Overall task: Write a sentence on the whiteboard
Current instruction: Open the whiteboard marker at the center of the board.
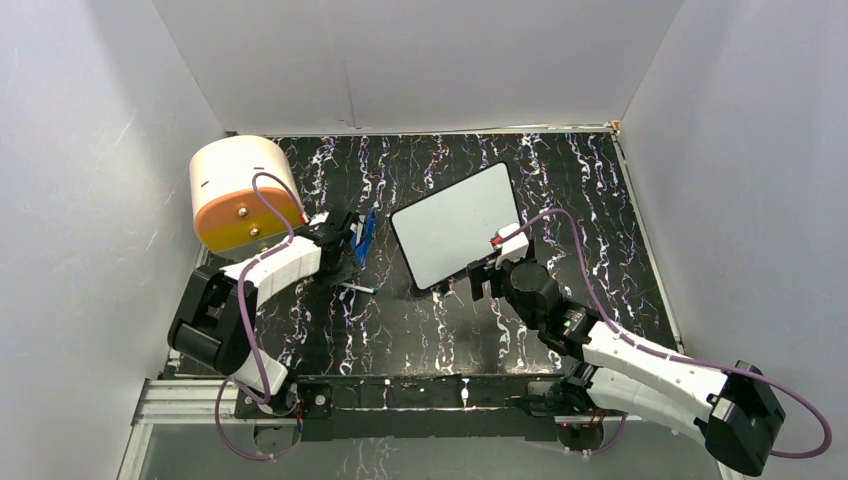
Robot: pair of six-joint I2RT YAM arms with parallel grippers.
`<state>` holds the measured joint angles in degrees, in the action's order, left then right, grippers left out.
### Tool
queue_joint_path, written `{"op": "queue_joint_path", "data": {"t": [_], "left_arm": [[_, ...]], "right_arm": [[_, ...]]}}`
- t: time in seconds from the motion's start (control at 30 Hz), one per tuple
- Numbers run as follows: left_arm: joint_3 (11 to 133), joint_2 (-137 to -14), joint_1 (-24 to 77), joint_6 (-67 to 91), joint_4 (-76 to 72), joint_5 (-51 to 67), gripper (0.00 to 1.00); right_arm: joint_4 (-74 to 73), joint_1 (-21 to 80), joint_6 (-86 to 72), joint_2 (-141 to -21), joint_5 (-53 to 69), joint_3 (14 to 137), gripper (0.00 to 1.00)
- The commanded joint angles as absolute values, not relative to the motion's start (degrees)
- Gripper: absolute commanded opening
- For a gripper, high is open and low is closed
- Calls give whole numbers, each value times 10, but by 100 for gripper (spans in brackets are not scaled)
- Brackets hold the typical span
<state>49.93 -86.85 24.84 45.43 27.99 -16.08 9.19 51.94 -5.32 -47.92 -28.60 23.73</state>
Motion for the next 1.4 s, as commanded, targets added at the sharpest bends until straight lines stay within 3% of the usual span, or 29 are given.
{"op": "queue_joint_path", "data": {"t": [0.0,0.53,0.73,1.07,1.37], "left_arm": [[511,-882,250,470,299,-185,52],[453,-844,256,421,285,-144,25],[438,-805,258,411,291,-138,25],[416,-804,258,460,294,-202,38],[391,-830,258,499,227,-199,33]], "right_arm": [[136,522,-39,-471,-301,236,99],[132,522,-28,-469,-293,238,99],[125,521,-28,-471,-285,240,99],[115,522,-18,-490,-252,251,99],[113,522,-16,-485,-240,252,99]]}}
